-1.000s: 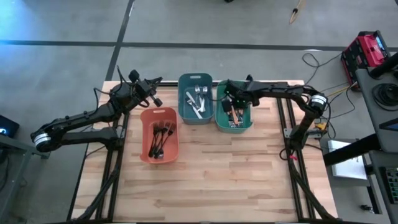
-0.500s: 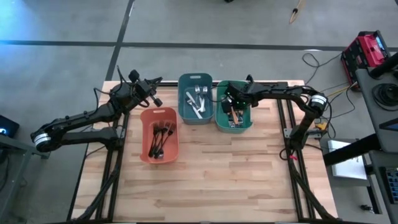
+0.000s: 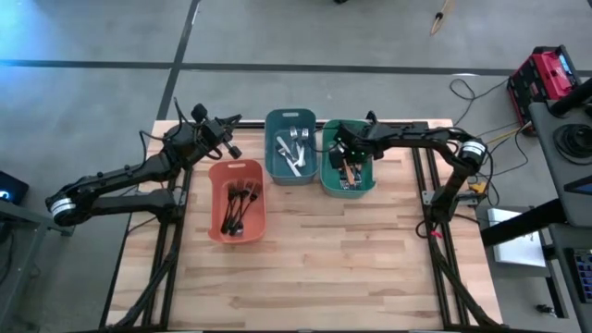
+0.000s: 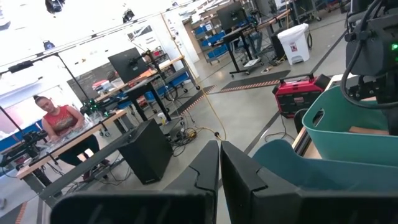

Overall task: Sort silverware by color (type)
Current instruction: Adjust the orange forks in the green bin

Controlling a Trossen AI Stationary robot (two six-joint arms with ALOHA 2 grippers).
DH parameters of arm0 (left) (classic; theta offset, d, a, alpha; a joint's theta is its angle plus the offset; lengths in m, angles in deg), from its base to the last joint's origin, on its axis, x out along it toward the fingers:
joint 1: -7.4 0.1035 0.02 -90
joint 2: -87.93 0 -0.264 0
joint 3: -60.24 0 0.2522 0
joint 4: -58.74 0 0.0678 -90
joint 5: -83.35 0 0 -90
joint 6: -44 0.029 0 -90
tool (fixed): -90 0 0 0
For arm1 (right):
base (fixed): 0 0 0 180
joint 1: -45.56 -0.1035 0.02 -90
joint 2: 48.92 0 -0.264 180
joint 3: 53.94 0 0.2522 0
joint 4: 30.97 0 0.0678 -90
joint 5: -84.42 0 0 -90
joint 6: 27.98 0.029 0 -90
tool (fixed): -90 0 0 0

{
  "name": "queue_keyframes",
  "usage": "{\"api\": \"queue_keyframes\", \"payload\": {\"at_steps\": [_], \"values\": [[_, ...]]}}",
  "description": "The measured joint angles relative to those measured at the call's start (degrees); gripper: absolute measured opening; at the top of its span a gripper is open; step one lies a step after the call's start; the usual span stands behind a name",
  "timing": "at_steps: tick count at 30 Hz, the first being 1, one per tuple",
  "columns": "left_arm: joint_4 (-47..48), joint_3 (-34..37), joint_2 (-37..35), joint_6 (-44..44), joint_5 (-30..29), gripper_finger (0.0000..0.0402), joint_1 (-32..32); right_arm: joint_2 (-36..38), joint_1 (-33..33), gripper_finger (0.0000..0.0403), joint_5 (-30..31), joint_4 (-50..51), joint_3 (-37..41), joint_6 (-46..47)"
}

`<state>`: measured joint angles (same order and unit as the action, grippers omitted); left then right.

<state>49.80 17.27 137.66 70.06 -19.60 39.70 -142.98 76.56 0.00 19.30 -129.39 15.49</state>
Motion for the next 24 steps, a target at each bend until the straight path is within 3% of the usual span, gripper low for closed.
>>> {"api": "queue_keyframes", "payload": {"at_steps": [8,24], "values": [[0.0,0.0,0.0,0.0,0.0,0.0000,0.0,-4.4,-0.3,0.0009,-2.5,-0.2,-0.6,-1.3],[0.0,0.0,0.0,0.0,0.0,0.0000,0.0,-4.0,-0.3,0.0009,-2.6,-1.0,-5.8,-3.8]]}}
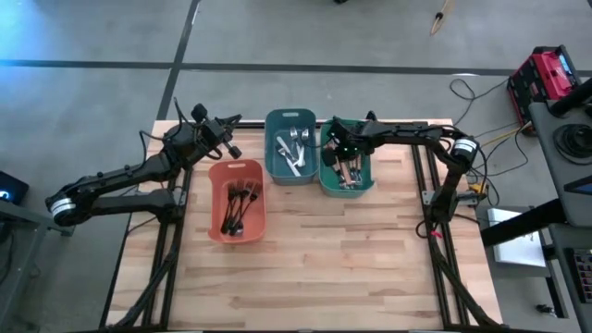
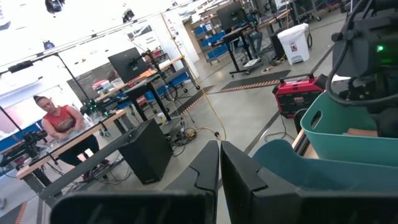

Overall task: Sort silverware by color (type)
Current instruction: Adjust the orange forks in the green bin, then return to Home Position

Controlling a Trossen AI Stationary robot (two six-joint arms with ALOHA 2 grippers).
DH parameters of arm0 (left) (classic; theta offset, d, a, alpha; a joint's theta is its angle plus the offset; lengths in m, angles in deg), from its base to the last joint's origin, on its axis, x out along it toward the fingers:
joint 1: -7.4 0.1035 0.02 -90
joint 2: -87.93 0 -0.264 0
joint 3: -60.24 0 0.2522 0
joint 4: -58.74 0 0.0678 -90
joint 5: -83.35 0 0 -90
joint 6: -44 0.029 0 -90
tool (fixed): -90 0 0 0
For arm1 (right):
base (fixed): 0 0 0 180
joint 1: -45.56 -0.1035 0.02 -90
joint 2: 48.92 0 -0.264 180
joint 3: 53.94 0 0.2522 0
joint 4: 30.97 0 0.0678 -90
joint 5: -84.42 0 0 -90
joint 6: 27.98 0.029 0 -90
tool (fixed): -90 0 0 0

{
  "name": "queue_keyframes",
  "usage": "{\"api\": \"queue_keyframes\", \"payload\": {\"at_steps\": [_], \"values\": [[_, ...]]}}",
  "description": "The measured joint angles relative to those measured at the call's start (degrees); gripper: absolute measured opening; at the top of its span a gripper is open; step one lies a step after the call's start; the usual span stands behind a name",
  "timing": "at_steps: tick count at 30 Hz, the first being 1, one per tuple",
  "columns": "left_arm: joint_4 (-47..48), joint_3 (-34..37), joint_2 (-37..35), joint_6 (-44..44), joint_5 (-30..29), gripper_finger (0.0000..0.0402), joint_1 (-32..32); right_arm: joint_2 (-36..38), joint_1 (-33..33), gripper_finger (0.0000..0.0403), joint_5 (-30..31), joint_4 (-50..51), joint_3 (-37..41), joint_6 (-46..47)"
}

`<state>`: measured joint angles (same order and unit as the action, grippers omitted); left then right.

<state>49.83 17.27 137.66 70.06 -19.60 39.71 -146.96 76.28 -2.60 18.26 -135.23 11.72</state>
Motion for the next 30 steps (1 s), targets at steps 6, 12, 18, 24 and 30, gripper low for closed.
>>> {"api": "queue_keyframes", "payload": {"at_steps": [6,12,18,24,30], "values": [[0.0,0.0,0.0,0.0,0.0,0.0000,0.0,-0.3,-0.2,0.0009,0.0,-1.4,0.7,0.0],[0.0,0.0,0.0,0.0,0.0,0.0000,0.0,-0.8,-0.3,0.0009,1.0,-1.3,1.4,-0.3],[0.0,0.0,0.0,0.0,0.0,0.0000,0.0,-0.8,-0.3,0.0009,2.1,-1.6,2.2,-1.7],[0.0,0.0,0.0,0.0,0.0,0.0000,0.0,-0.8,-0.3,0.0009,3.3,-1.4,3.2,-1.4],[0.0,0.0,0.0,0.0,0.0,0.0000,0.0,-0.4,-0.3,0.0009,4.6,-1.1,3.0,-1.4]]}}
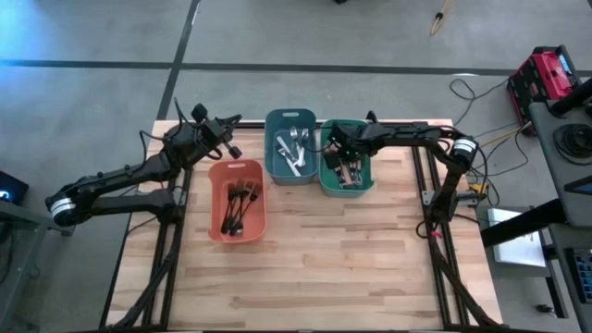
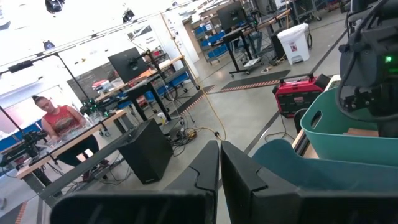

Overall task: Sort silverware by color (type)
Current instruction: Return to Home Position

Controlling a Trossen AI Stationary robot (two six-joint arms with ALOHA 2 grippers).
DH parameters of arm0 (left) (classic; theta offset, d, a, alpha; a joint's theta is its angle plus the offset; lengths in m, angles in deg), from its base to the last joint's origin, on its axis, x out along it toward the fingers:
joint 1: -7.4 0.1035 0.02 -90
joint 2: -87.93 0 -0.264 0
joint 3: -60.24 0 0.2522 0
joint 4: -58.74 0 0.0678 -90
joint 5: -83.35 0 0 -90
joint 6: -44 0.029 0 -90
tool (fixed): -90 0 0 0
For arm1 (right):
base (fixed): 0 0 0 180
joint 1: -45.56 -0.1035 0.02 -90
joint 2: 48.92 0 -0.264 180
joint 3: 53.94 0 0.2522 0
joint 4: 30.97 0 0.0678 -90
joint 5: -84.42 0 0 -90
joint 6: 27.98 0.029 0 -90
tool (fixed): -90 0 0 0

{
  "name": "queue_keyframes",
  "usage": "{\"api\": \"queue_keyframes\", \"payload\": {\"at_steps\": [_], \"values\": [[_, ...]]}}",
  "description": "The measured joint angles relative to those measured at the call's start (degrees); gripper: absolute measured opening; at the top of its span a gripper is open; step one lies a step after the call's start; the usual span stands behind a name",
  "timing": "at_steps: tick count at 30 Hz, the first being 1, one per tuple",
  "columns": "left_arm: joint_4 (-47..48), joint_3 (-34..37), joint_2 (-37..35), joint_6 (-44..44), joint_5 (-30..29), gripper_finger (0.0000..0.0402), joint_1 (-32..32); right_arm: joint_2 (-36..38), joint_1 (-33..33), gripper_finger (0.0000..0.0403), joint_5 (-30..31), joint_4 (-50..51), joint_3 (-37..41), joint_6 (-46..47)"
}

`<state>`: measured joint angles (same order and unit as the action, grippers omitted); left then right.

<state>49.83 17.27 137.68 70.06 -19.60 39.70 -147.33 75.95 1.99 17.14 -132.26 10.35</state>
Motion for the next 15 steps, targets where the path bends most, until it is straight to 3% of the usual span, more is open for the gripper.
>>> {"api": "queue_keyframes", "payload": {"at_steps": [15], "values": [[0.0,0.0,-0.1,-7.3,0.0,0.0000,-1.6,9.5,-3.1,0.0009,2.0,-0.4,-2.5,-7.4]]}}
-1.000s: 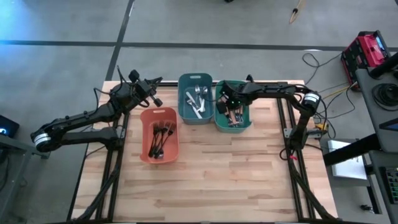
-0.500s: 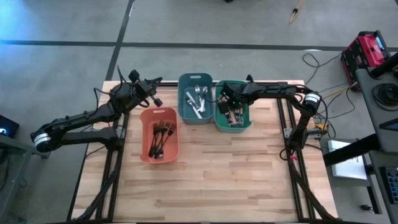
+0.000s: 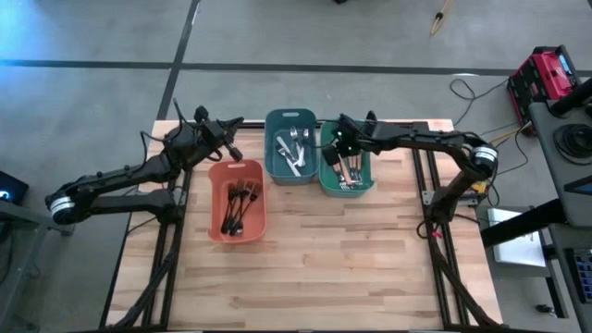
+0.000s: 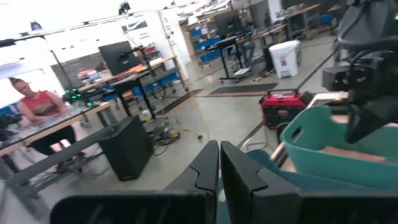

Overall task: Sort silverware by color (type)
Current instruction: Return to Home Position

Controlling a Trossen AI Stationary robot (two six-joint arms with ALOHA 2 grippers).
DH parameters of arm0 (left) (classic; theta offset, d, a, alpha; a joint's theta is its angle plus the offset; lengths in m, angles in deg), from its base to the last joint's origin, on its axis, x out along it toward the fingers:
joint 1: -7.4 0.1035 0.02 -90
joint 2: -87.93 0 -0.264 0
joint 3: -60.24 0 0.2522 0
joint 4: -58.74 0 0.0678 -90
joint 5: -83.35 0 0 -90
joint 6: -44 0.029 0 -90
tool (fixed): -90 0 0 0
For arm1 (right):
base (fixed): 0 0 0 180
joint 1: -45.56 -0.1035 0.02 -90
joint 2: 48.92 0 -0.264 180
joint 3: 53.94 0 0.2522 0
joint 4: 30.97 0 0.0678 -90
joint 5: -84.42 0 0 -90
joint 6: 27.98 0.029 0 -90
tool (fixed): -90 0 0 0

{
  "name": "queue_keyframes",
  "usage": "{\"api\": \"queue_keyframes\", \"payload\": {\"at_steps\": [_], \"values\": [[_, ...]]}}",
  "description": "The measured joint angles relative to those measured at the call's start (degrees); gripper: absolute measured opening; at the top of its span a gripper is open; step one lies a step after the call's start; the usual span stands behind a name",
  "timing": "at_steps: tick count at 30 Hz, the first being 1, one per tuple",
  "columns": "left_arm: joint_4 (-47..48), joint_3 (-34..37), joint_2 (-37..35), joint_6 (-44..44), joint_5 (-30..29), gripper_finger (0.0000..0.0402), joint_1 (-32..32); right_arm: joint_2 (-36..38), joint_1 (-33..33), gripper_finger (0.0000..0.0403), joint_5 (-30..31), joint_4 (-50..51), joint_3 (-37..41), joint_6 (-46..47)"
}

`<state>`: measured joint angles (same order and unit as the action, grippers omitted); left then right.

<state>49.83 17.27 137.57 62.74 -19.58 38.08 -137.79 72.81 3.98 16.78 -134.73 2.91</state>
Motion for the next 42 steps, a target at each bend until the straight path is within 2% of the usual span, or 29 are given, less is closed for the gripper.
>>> {"api": "queue_keyframes", "payload": {"at_steps": [4,10,19,24,28,31,33,38,42], "values": [[0.0,0.0,-0.8,-1.6,0.5,0.0000,-3.2,2.7,-3.3,0.0009,3.7,-1.1,0.1,-3.9],[0.2,0.0,-3.1,-4.9,0.5,0.0000,-10.8,6.1,-8.5,0.0009,4.0,-5.0,1.0,-9.5],[6.3,0.0,-10.0,-8.9,0.5,0.0000,-26.6,11.5,-18.5,0.0009,3.5,-12.0,5.1,-16.2],[9.6,0.0,-14.7,-12.5,0.5,0.0000,-36.6,15.5,-25.3,0.0009,3.9,-14.7,8.7,-27.1],[10.0,0.1,-16.4,-13.7,0.5,0.0000,-45.4,18.4,-27.9,0.0009,11.8,-13.4,10.0,-31.3],[9.8,1.3,-16.4,-12.2,0.0,0.0000,-50.8,20.0,-27.8,0.0009,14.6,-12.6,10.6,-25.0],[10.2,2.6,-16.4,-11.0,-1.8,0.0000,-52.9,21.0,-27.9,0.0009,10.2,-13.8,11.8,-27.3],[9.7,5.7,-19.7,-10.7,-8.7,0.0000,-54.0,26.0,-27.3,0.0009,-8.7,-23.0,18.5,-34.1],[10.0,10.7,-25.6,-10.7,-8.7,0.0000,-53.9,32.9,-27.1,0.0009,-12.4,-28.9,26.7,-34.8]]}}
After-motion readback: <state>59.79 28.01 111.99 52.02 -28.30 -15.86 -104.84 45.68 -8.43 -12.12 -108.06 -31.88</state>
